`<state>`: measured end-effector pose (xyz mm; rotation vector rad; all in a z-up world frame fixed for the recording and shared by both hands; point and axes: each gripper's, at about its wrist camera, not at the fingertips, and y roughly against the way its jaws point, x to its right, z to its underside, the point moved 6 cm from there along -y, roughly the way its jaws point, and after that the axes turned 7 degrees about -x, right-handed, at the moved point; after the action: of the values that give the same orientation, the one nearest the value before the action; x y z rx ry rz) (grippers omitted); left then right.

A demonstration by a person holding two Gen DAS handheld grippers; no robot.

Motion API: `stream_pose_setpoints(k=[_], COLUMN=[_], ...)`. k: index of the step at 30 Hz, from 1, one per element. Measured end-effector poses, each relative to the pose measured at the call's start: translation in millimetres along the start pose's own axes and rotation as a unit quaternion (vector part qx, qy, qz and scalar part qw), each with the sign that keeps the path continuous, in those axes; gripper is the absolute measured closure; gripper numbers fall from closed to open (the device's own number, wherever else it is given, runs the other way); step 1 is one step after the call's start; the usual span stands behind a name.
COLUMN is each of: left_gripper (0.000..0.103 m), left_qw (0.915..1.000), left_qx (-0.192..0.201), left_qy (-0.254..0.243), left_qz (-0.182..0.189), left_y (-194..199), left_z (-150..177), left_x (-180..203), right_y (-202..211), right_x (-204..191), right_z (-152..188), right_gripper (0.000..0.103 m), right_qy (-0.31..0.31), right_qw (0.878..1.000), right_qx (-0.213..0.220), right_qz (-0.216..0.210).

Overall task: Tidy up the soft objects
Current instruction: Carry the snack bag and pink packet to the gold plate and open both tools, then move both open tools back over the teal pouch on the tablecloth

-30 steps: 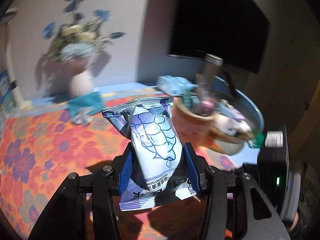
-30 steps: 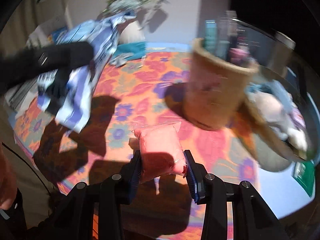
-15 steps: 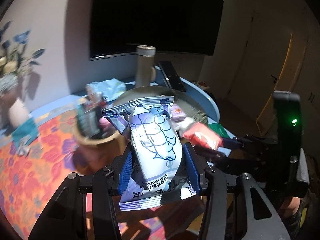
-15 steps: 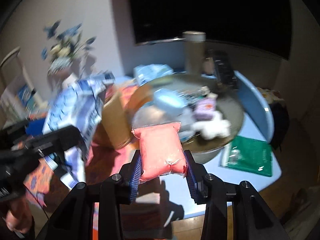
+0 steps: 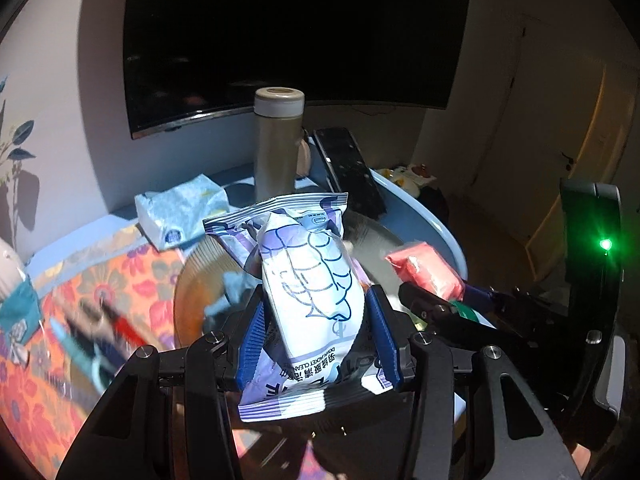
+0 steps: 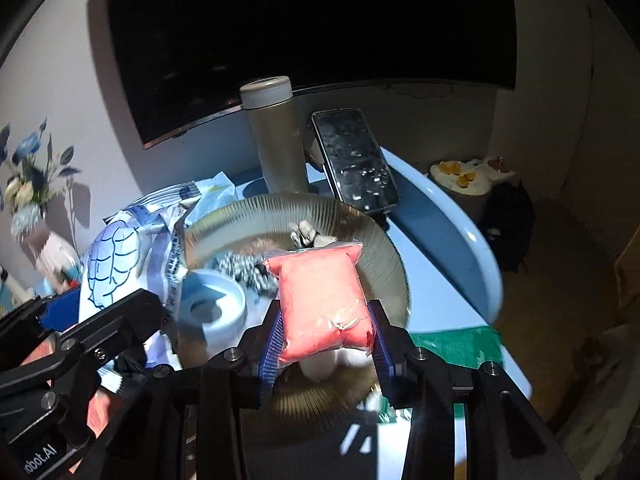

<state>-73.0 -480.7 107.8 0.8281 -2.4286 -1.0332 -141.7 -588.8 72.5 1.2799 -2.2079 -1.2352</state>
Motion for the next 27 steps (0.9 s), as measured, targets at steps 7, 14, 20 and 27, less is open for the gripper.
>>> stream_pose_setpoints(k=[7,14,20,27], left_gripper=[0.016,0.016,0.016,0.016], left_qw=[0.9992,0.9996,0.9991,0.9980], left_qx=[0.005,0.016,0.036,0.043], left_qy=[0.032,0.023,0.013,0.034], left_qz=[-0.021,-0.007,-0.017,-0.032], left_y=[-21.4,-9.9,22.9,65.7], left_z=[-17.9,-13.9,-2.4,42.0], left_x=[-25.4,-22.1,-16.6,-24.3], right_y=[-23.5,-13.9,5.1,23.4], right_x=[9.0,15.0,-2.3,-24.7], right_z=[-16.5,-5.0,6.7,47.4], right_gripper=[0.051,0.045,0.045,0.045], right_qy=[-0.036,-0.047,-0.025,0.004], right_qw=[0.999,0.998,0.999,1.000], right_qx=[-0.003,-0.001,0.006,-0.012], right_qz=[-0.038,-0.045,-0.042,-0.029])
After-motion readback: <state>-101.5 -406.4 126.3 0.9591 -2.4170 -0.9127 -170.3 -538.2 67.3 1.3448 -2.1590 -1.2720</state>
